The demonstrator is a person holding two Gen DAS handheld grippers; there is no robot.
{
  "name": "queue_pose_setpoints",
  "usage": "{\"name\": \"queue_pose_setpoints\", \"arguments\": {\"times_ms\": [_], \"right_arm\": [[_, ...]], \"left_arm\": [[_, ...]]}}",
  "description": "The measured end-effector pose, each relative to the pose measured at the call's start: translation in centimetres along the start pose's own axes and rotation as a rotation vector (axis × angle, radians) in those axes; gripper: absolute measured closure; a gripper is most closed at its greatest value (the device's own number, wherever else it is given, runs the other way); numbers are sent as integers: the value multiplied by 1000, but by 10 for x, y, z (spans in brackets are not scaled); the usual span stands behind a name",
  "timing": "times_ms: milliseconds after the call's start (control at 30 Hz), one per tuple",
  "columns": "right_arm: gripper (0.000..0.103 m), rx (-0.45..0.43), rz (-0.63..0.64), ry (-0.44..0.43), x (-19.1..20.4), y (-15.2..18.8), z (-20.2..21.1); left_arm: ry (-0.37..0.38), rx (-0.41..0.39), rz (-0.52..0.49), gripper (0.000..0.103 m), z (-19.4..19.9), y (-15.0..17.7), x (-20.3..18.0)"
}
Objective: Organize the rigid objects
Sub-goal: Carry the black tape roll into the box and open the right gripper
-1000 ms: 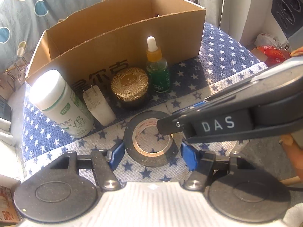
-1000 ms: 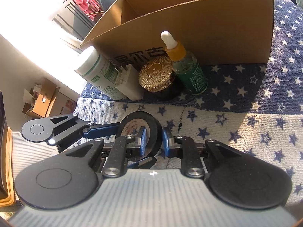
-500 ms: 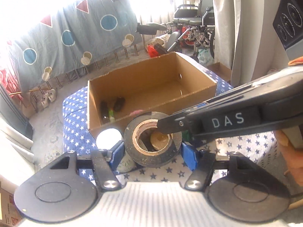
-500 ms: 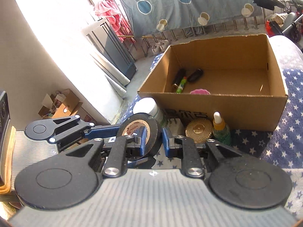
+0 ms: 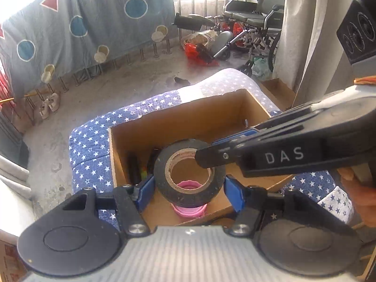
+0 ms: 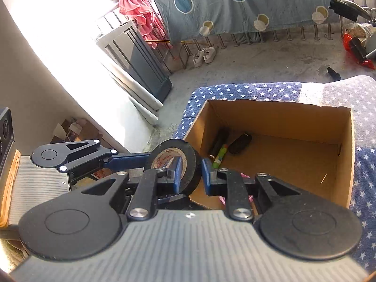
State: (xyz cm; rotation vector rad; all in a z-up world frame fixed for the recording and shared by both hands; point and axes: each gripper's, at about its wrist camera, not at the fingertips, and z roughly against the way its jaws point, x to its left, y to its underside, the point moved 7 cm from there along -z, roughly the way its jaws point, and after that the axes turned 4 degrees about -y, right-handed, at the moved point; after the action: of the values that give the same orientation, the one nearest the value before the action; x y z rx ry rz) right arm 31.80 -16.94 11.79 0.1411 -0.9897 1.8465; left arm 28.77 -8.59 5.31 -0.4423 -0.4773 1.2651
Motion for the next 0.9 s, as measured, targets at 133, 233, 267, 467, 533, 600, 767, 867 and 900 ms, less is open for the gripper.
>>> {"name": "queue_pose_setpoints", "arguments": {"times_ms": [133,233,267,467,533,600,767,867,900], "right_arm": [[85,112,-77,25,-46,-14,-54],[85,185,-119,48,-74,-13,-94],[85,205,-130,56,-82,-13,-104],[85,257,-171,95,-120,-17,-156],[85,264,-174,112,-129,-16,-166],[85,275,-173,125,-135,-13,-178],[85,319,-156,138,-136,3,-192],[83,329,-152,134,-130,8,-197],[83,328,-152,132,-128,9,-199]], "left_arm": [[37,120,15,38,-65,-8,8],[50,190,16,37,-104,-9,10],[53,215,15,37,-119,-11,12],[28,272,-22,37,-169,-14,12],[27,282,-33,37,-183,-14,10],[34,303,-44,37,-193,-12,9],[42,342,-109,37,-202,3,6],[29,348,-132,37,-201,9,8],[24,349,-131,37,-201,10,10]]}}
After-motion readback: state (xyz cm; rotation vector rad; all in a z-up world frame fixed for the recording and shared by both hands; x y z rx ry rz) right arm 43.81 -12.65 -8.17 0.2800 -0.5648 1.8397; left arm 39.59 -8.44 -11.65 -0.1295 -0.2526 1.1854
